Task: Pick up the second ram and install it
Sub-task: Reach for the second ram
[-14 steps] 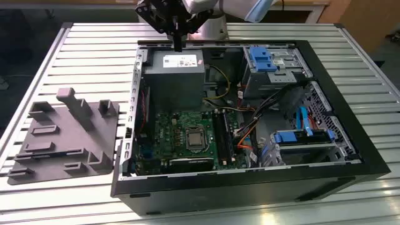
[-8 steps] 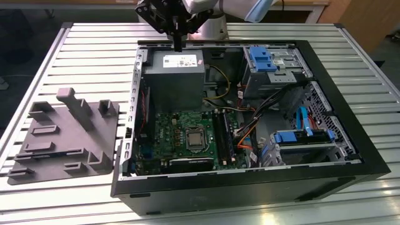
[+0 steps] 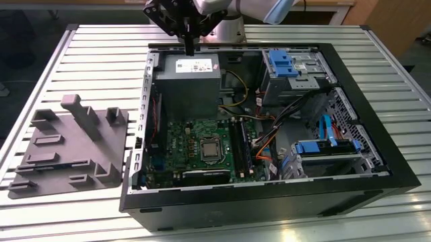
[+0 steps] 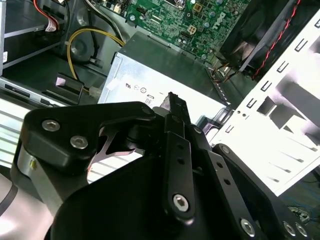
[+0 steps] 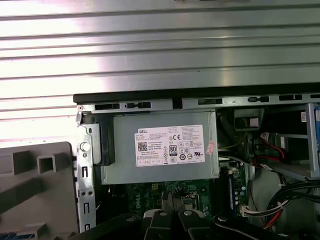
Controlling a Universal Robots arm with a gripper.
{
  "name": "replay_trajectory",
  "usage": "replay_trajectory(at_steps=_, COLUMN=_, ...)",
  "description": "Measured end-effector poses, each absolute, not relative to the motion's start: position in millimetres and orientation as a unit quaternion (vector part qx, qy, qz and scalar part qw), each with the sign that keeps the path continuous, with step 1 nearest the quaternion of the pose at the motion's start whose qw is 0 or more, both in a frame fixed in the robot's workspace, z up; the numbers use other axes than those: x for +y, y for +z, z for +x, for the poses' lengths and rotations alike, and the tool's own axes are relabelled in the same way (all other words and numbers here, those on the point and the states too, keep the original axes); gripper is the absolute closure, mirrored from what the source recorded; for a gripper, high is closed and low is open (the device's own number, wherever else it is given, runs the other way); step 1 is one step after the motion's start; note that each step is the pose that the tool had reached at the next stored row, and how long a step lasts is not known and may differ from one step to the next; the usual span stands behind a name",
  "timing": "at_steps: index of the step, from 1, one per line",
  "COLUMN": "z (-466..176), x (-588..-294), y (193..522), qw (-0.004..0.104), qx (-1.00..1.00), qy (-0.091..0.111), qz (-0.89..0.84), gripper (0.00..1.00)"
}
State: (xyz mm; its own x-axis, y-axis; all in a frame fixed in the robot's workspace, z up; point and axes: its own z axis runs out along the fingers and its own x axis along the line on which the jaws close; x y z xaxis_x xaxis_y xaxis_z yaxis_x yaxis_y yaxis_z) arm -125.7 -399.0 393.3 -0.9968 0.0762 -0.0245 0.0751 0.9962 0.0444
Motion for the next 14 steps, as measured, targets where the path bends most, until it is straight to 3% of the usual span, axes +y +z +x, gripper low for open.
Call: replay_trajectory(at_steps=14, z=-138, x=-399, y=393, qw=0.013, qx=0.999, qy=0.022, qz=0.038, gripper=0.89)
